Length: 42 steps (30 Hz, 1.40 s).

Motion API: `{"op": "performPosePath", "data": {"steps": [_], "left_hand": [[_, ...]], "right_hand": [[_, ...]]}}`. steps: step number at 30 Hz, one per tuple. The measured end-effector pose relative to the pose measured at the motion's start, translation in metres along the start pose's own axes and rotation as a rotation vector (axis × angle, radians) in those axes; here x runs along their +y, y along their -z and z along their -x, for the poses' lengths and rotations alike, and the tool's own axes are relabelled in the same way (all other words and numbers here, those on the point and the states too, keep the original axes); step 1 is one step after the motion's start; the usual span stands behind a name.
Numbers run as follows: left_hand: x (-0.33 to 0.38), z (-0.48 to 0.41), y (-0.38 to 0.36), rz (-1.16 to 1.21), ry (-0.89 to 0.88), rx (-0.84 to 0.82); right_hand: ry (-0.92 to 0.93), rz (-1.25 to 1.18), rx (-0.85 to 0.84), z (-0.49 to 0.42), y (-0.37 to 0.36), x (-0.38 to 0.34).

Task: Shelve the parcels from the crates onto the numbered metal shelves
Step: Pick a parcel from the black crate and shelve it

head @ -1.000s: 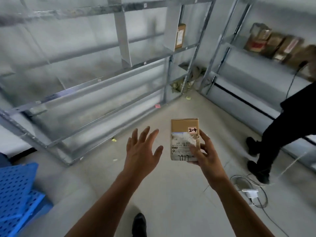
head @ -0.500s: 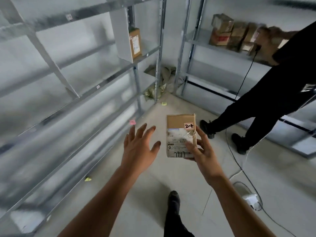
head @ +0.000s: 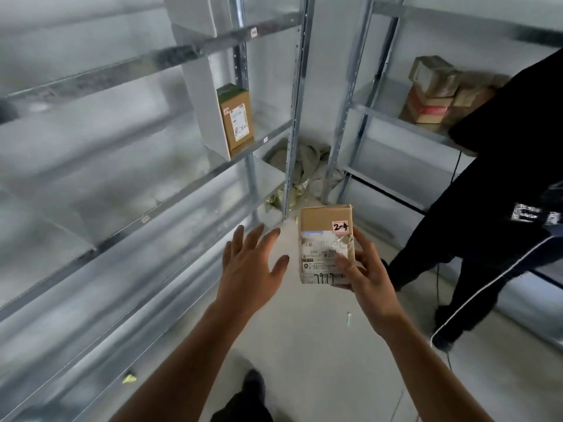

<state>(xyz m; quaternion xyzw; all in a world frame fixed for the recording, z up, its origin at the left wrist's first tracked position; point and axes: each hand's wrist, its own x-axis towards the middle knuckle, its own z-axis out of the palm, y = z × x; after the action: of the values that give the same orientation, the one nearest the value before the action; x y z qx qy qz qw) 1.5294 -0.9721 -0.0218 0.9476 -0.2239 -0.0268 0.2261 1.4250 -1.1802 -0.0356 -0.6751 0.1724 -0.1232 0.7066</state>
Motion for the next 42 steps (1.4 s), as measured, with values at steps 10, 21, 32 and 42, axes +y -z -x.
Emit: {"op": "performPosePath", "data": {"steps": [10,21,32,42], "left_hand": [[-0.043,-0.224,-0.022,0.033,0.076,-0.019],[-0.053,-0.402,-0.018,0.046,0.136,-0.035],[-0.042,-0.541,-0.056,0.033,0.309,0.082],[-0.027,-0.633,-0.087,0.596,0.573,0.141]], "right_hand": [[-0.035,0.05,-0.034,-0.235,-0.023,-0.002],[-0.067,0.048,-0.121,-0.446,-0.025,-0.009],[-0.103,0.071,-0.396,-0.651,-0.016,0.005],[-0.096,0.061,-0.558,-0.761,-0.025,0.009]]}}
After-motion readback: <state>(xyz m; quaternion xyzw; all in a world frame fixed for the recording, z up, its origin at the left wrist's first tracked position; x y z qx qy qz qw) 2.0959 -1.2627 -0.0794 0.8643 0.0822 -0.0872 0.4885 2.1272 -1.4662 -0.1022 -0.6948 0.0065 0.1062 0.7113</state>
